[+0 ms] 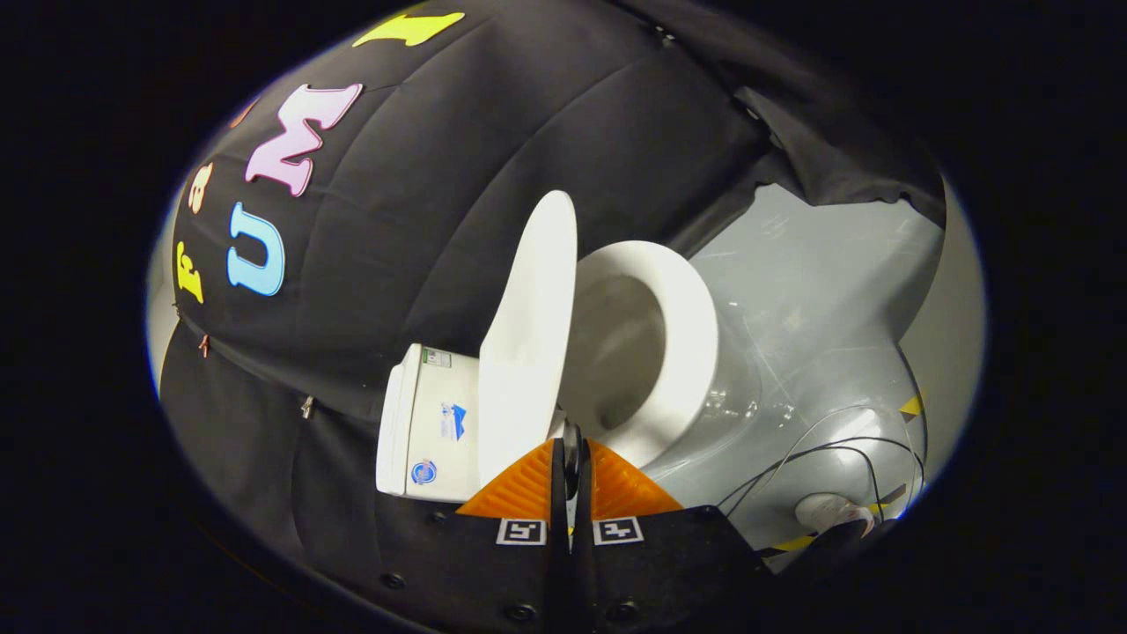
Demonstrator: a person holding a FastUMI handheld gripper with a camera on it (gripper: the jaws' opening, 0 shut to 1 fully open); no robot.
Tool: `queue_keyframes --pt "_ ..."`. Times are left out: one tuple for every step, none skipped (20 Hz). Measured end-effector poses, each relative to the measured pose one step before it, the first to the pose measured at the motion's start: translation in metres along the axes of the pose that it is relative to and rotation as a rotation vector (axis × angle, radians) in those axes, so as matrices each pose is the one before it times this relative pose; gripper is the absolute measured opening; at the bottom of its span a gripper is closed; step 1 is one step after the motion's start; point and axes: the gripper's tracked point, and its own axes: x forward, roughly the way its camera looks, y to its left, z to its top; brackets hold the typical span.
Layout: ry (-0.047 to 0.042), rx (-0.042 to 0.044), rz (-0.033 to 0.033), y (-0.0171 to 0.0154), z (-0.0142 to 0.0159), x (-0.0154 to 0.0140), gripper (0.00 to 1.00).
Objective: Open the toilet lid.
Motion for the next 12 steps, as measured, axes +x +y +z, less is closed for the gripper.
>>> queue_keyframes --pt "0.00296 -0.02572 0.00007 0.00942 -0.00158 -0.00174 0.05" --pt "-0.00103 -0.02121 -0.0015 0.01111 0.00005 -0.00106 0.05" --pt "0.00144 -0.02109 -0.00276 0.01059 0.00114 -0.00166 0.05" --pt "-0.00133 -0.01906 -0.00335 0.01113 0.00114 -0.00148 0.05" --pt "0.0051 -0.02209 -0.00559 0.01018 -0.00102 -0.00054 0.05" --pt "-0.00133 -0.01557 -0.00922 0.01078 0.00193 -0.00089 0.05" --pt "0.00872 -0.02091 -0.0138 0.00789 -0.00003 0.00034 0.05" --pt "0.00629 -0.01657 -0.01407 0.00829 0.00088 0.00041 0.05" --pt "0.00501 -0.02027 -0.01932 0.00821 0.00043 -0.00182 0.05" --pt "0.00468 -0.02259 -0.01326 0.00678 0.00032 0.00008 0.05" --pt "0.00052 -0.02422 -0.01493 0.00572 -0.00174 -0.00256 0.05" --pt "-0.00057 -0.02084 -0.01202 0.00742 0.00205 -0.0003 0.05"
